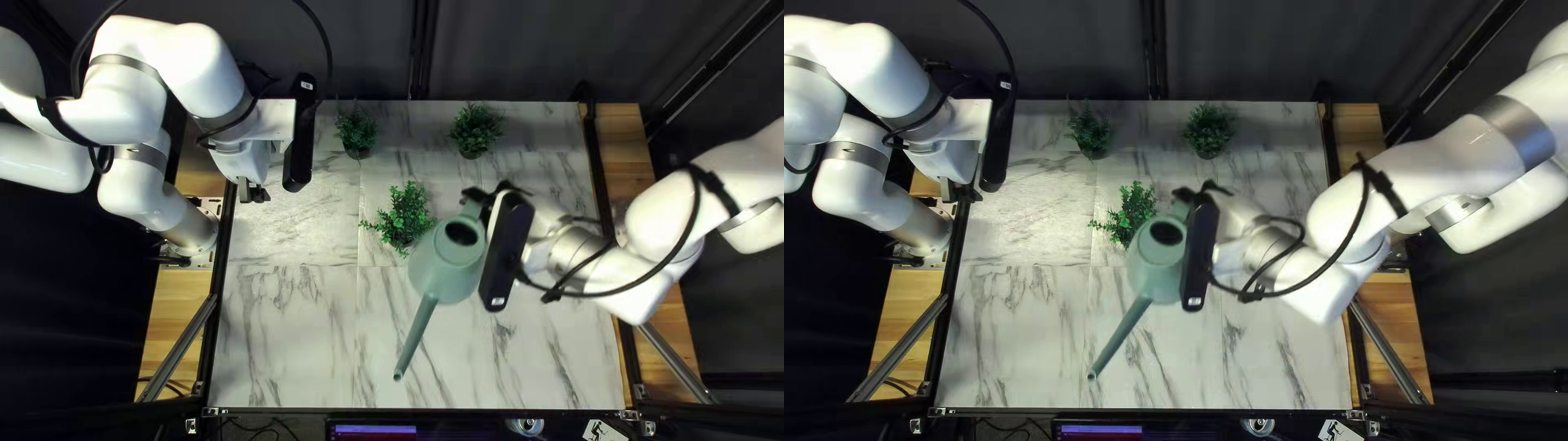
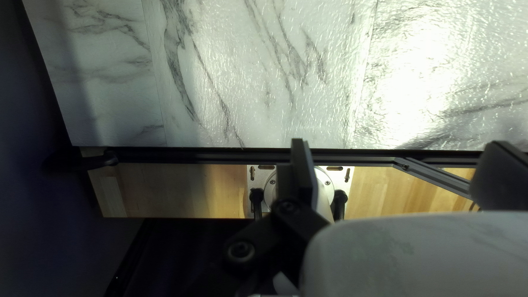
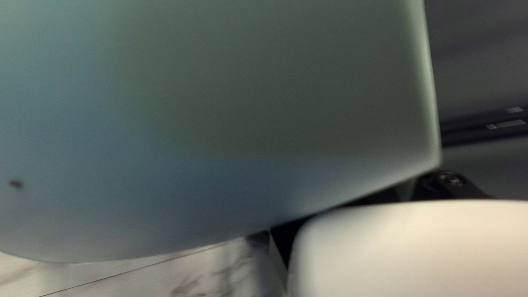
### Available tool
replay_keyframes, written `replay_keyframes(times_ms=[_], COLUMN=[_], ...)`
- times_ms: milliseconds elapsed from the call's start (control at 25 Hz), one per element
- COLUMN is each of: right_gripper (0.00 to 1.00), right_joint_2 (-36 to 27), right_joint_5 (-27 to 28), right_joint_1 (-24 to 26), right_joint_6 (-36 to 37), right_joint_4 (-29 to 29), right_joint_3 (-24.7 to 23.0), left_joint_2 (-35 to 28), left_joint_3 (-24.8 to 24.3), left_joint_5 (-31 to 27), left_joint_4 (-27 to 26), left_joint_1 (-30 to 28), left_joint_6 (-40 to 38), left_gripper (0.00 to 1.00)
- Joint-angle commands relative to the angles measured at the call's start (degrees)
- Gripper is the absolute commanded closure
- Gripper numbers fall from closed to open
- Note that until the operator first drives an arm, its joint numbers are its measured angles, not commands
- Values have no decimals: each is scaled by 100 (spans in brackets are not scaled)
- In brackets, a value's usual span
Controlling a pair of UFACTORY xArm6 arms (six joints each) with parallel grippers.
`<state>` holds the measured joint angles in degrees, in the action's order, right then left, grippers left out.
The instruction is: Lift water spout off of table. Pick up water spout to simulate watering fake plants
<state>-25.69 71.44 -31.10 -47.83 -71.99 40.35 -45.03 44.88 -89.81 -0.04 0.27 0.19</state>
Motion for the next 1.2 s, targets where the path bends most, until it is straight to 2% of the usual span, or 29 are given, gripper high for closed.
replay_keyframes(times_ms=[40, 120, 200, 360, 440, 600, 800, 880, 920, 960, 1000, 1200], right_gripper=[100, 100, 100, 100, 100, 100, 100, 100, 100, 100, 100, 100], right_joint_2=[-462, -1068, -1369, -1565, -1547, -1314, -778, -669, -289, -554, -662, -1151], right_joint_5=[1625, 1608, 1813, 2437, 2830, 3125, 2806, 2591, 3472, 3044, 2937, 3062], right_joint_1=[-469, -393, -432, -703, -867, -924, -508, -305, -384, -502, -456, -481], right_joint_6=[-282, 22, 82, -90, -194, -367, -270, -624, 2041, 995, 731, 1113], right_joint_4=[-354, -260, -231, -192, -198, -256, -660, -374, -3053, -1907, -1583, -1608], right_joint_3=[-409, -682, -876, -1143, -1179, -1104, -996, -637, -2527, -1762, -1534, -1705], left_joint_2=[0, 0, 0, 0, 0, 0, 0, 0, 0, 0, 0, 0], left_joint_3=[0, 0, 0, 0, 0, 0, 0, 0, 0, 0, 0, 0], left_joint_5=[0, 0, 0, 0, 0, 0, 0, 0, 0, 0, 0, 0], left_joint_4=[0, 0, 0, 0, 0, 0, 0, 0, 0, 0, 0, 0], left_joint_1=[0, 0, 0, 0, 0, 0, 0, 0, 0, 0, 0, 0], left_joint_6=[0, 0, 0, 0, 0, 0, 0, 0, 0, 0, 0, 0], left_gripper=[0, 0, 0, 0, 0, 0, 0, 0, 0, 0, 0, 0])
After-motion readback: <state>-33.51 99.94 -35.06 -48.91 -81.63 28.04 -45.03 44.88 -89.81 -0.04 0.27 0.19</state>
